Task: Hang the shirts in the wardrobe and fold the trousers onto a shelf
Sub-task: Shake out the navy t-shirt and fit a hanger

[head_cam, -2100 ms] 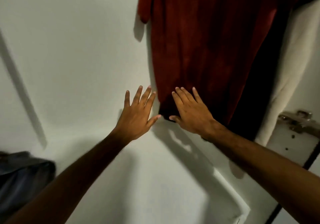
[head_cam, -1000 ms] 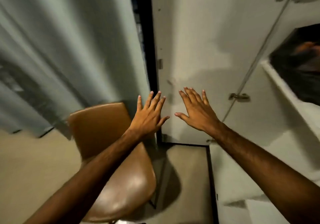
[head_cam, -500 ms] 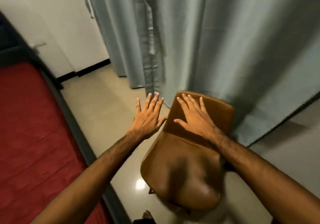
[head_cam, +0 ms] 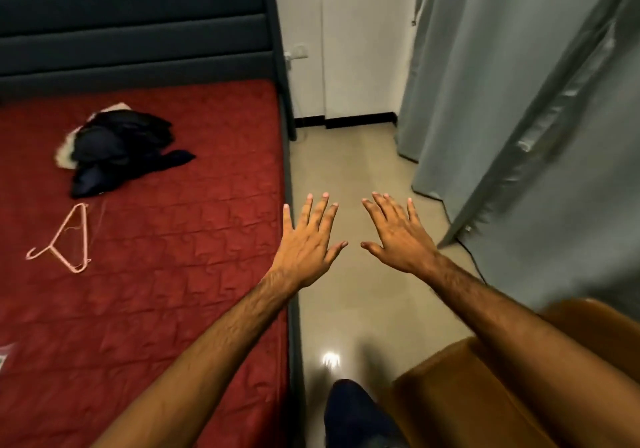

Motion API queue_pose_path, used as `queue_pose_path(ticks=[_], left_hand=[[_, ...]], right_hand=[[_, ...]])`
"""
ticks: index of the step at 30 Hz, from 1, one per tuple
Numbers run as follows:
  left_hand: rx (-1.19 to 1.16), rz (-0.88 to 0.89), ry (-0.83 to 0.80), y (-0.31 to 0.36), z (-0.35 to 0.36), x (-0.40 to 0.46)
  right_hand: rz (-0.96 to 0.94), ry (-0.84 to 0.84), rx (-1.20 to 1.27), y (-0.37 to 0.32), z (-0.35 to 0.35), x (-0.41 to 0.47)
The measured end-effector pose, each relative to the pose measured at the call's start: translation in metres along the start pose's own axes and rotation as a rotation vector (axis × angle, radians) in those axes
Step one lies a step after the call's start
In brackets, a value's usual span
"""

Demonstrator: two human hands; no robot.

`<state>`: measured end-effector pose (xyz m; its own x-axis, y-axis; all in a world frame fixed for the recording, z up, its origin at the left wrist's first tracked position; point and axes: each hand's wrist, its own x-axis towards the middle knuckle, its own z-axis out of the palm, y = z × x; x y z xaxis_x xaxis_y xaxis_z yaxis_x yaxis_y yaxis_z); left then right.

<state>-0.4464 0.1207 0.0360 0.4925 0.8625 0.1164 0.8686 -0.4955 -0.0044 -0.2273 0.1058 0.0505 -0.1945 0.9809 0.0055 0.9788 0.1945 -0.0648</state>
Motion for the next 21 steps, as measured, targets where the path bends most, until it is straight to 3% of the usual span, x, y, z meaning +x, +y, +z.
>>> queue_pose_path(ticks=[6,21], left_hand=[[0.040,-0.185,0.016,-0.098,0.013,0.031],[0.042,-0.640,-0.061,-0.296,0.061,0.199]], right_hand=[[-0.205,0.010,0.021,-0.038,0.009,0.128],[-0.548,-0.087,0.015,-0.044,0.025,0.494]])
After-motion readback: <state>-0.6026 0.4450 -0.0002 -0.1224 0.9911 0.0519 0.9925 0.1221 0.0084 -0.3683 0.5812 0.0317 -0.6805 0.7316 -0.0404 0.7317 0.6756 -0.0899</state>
